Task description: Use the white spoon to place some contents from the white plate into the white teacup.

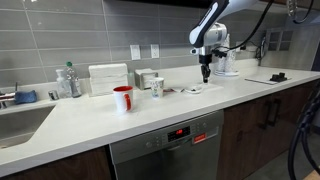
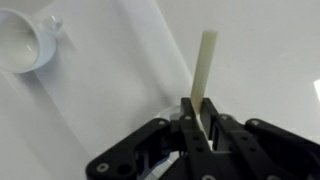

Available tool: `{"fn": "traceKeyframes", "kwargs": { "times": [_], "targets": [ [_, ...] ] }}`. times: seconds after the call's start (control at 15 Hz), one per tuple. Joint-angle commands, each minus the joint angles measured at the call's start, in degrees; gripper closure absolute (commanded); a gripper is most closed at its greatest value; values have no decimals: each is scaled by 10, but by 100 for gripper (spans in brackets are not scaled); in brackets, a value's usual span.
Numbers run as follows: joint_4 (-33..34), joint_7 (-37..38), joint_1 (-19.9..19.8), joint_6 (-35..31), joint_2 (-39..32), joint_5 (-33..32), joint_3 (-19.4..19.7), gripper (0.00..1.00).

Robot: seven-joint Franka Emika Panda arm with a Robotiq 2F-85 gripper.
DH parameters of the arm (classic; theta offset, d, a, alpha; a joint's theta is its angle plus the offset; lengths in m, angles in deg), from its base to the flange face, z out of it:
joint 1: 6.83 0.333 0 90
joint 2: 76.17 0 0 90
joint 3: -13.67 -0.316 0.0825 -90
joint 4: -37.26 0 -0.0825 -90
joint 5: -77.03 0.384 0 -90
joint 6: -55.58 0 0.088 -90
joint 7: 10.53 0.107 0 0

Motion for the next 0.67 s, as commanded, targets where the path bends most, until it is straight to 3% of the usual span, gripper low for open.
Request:
{"fn": "traceKeyframes", "kwargs": {
  "times": [0.0,0.27,0.6],
  "targets": [
    [8,47,28,-26,-16,-85,16,97],
    [9,79,41,-29,-23,-151,17,97],
    [6,90,44,-25,-27,-184,11,97]
  ]
}}
